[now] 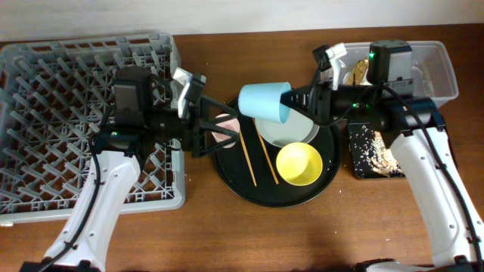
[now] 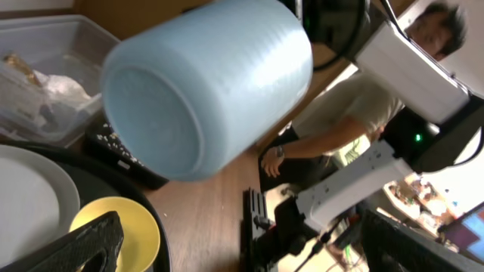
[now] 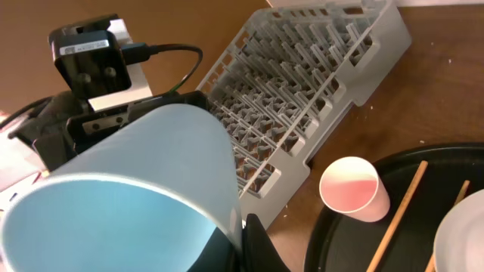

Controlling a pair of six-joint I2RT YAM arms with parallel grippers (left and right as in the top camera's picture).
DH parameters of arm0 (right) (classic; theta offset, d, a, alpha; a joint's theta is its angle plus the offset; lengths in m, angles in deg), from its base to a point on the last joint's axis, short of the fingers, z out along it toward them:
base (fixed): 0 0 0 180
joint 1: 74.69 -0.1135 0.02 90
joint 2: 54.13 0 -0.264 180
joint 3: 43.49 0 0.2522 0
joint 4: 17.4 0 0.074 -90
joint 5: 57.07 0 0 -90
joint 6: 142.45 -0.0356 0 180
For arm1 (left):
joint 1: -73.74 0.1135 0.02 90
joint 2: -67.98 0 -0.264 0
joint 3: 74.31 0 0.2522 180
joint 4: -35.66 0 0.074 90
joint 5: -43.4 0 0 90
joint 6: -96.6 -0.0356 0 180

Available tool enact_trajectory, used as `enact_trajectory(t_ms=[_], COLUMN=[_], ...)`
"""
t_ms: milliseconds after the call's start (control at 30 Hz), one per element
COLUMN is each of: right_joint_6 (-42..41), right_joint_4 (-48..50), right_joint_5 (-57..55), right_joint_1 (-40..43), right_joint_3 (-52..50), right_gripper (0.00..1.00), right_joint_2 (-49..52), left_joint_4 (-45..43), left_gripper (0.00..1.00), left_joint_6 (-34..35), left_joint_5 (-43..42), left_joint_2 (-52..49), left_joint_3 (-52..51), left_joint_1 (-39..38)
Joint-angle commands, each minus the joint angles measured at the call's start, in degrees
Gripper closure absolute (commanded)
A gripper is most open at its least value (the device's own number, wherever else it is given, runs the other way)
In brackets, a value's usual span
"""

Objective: Sort waste into correct bins and load items into the dishwasher rack
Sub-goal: 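Hand the blue cup from the right gripper to the left gripper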

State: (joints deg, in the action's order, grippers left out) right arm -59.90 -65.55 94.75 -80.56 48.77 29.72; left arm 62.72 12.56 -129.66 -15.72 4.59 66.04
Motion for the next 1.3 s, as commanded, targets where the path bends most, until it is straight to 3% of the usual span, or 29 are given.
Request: enact_trajectory(t_ms=[0,267,533,633,700,767,900,967,1167,1267], right_joint_6=[-5.53,-8.15,-8.07,-8.07,-8.07,-8.04,-6.71,-6.34,-6.32,-6.32], right_joint_4=[3.56,12.33,13.07,13.44,13.42,13.05,10.23,9.25,9.09,9.07], right_joint_5=[-4.02,-1.6,-1.07,-1.51,-1.46,-1.44,-1.44,-1.42,-1.09,-0.76], right_joint_1=[-3.65,-12.2,-14.14,-14.16,-14.16,-14.16,-14.14,-14.16,-12.79,-12.04], right_joint_3=[0.02,0.02,0.02,0.02,0.02,0.02,0.02,0.02,0.02,0.02], right_gripper=[0.96,0.96,0.96,0.96,0.96,0.96,0.96,0.96,0.96,0.96], right_joint_2=[1.05,6.32,6.54,6.71,7.08,7.96,9.27,9.27,9.27,9.27], left_joint_4=[-3.5,-3.89,-6.23,-6.25,-6.45,-6.45,-6.86,-7.96,-14.58,-14.58], left_gripper=[0.0,0.0,0.01,0.11,0.22,0.25,0.25,0.13,0.14,0.21], left_joint_6=[6.75,6.86,7.78,7.78,7.78,7.78,7.78,8.0,12.74,12.7], left_joint_5=[-4.24,-4.63,-4.63,-4.63,-4.63,-4.63,-4.66,-4.63,-5.99,-6.1], left_joint_2=[-1.55,-1.79,-1.79,-1.79,-1.79,-1.79,-1.79,-1.79,-1.79,-1.79], left_joint_3=[0.7,0.7,0.7,0.7,0.7,0.7,0.7,0.7,0.7,0.7], left_joint_1=[1.68,1.88,1.88,1.88,1.88,1.88,1.88,1.88,1.88,1.88])
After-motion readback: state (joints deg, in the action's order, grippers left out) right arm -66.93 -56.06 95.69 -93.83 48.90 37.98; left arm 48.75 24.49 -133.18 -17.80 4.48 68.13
